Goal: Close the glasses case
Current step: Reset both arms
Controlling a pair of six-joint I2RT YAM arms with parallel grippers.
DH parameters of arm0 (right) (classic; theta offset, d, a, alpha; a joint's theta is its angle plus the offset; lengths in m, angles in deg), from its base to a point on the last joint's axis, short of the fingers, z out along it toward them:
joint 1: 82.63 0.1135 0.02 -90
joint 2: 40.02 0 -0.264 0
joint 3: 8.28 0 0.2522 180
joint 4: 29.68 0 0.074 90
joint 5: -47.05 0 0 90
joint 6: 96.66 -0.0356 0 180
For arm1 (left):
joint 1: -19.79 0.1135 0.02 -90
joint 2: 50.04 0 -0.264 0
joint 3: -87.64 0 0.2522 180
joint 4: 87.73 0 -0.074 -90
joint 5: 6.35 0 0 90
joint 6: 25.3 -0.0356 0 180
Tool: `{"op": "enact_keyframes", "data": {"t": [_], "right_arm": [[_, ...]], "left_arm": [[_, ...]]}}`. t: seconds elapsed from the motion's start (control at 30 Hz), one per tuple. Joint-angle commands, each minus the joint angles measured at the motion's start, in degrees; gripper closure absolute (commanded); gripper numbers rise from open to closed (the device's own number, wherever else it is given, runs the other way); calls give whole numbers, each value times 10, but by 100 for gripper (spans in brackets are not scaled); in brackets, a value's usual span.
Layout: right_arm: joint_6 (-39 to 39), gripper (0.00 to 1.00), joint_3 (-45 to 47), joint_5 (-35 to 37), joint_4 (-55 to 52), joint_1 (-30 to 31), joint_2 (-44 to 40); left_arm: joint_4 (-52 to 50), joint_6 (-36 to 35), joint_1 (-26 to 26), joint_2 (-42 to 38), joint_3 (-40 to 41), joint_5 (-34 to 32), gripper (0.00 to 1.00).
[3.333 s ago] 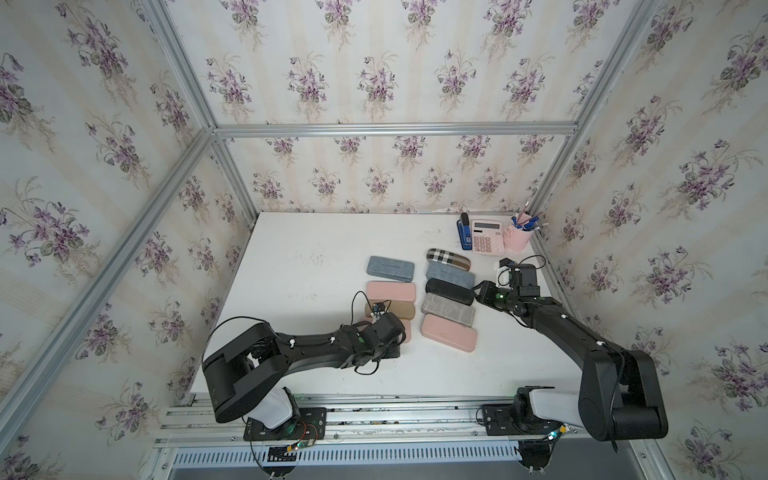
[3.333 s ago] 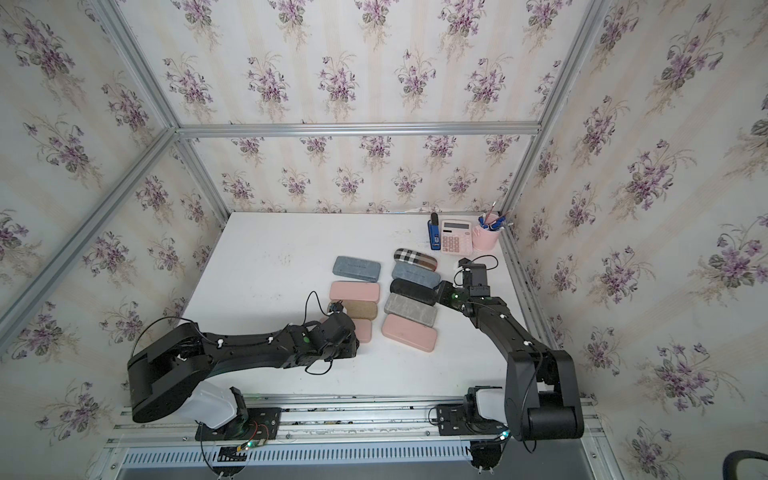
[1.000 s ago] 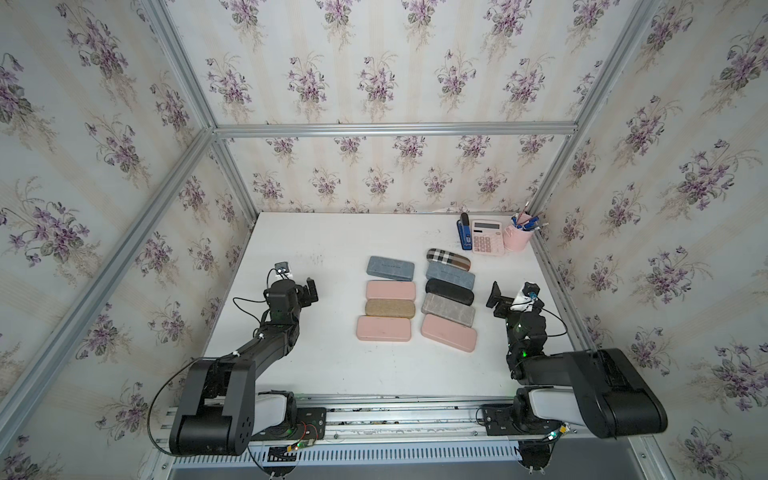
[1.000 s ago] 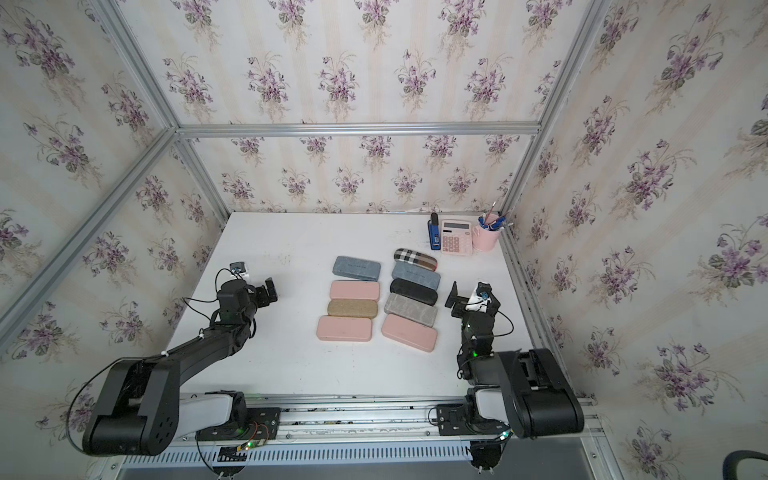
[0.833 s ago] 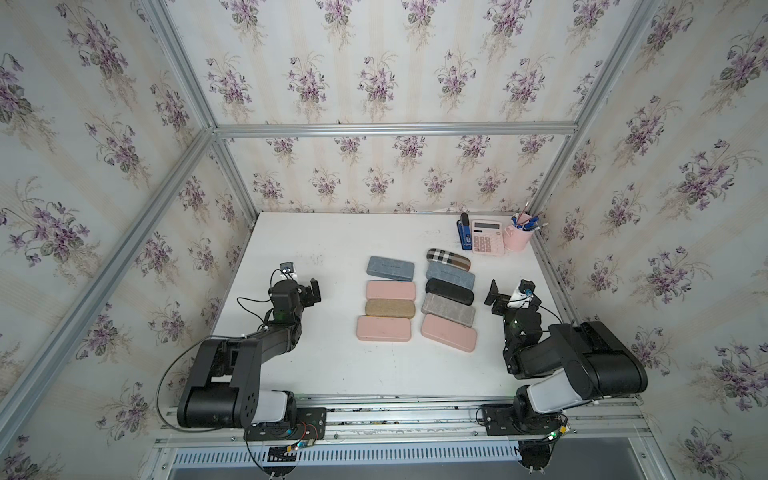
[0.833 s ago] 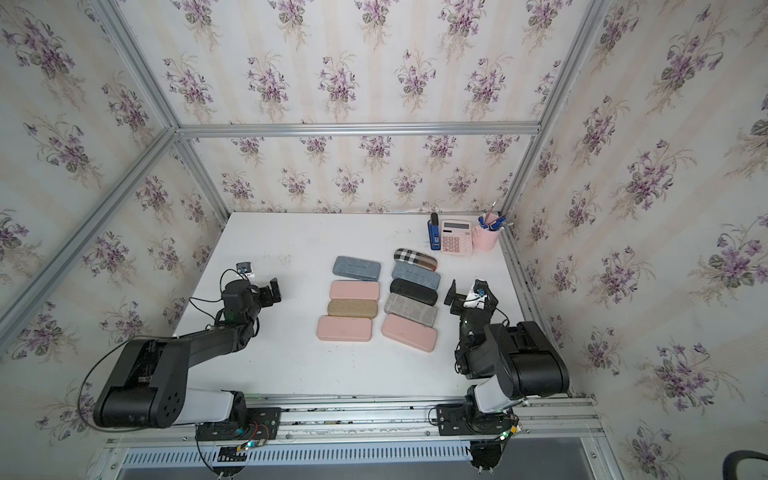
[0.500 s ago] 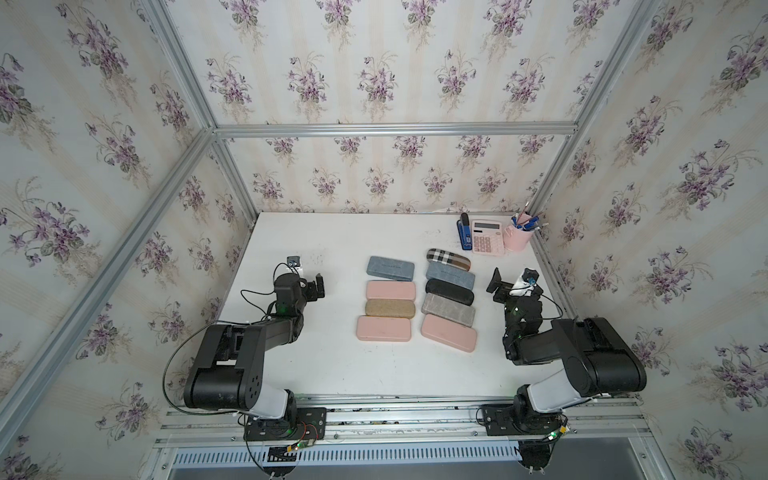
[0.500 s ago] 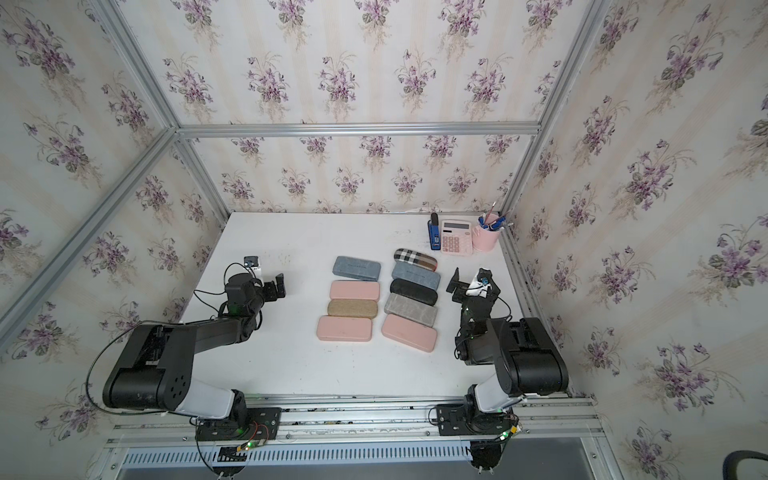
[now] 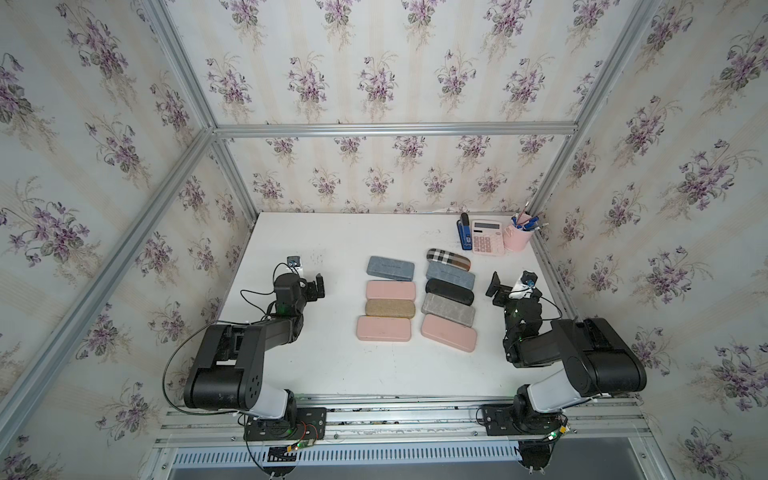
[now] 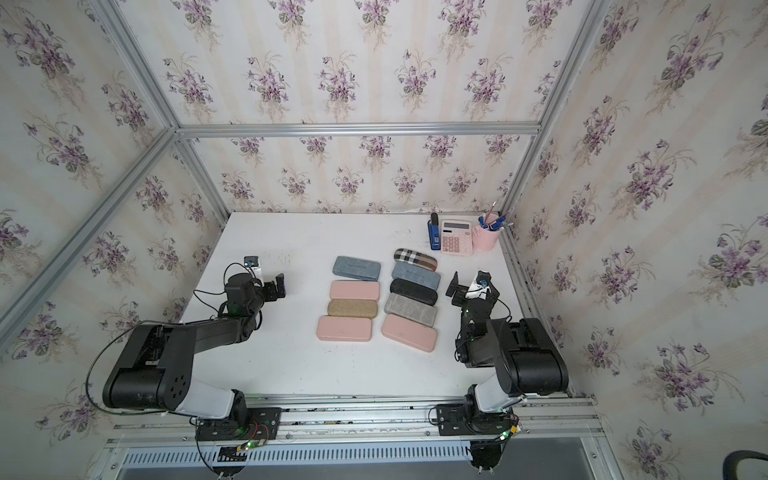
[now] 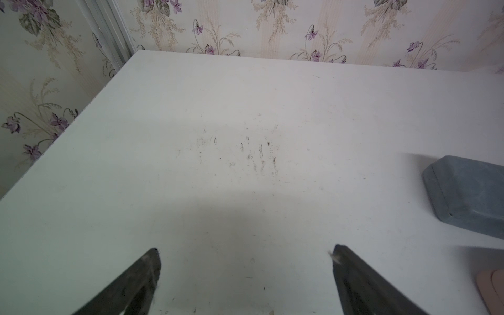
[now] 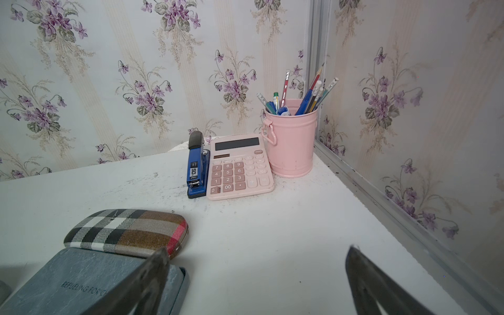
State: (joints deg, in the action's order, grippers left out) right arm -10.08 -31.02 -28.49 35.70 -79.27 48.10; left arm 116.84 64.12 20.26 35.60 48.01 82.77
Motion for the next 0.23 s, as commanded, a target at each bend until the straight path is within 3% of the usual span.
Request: {"op": "enact_keyframes", "data": {"t": [0.0,0.2], "right_arm": [[-3,0,-3,-1,15,0,2],[-2,0,-10,-8,1,0,1]], "left_arm": [[7,-5,0,-1,-2,3,0],[7,-5,0,-1,-2,3,0]]}}
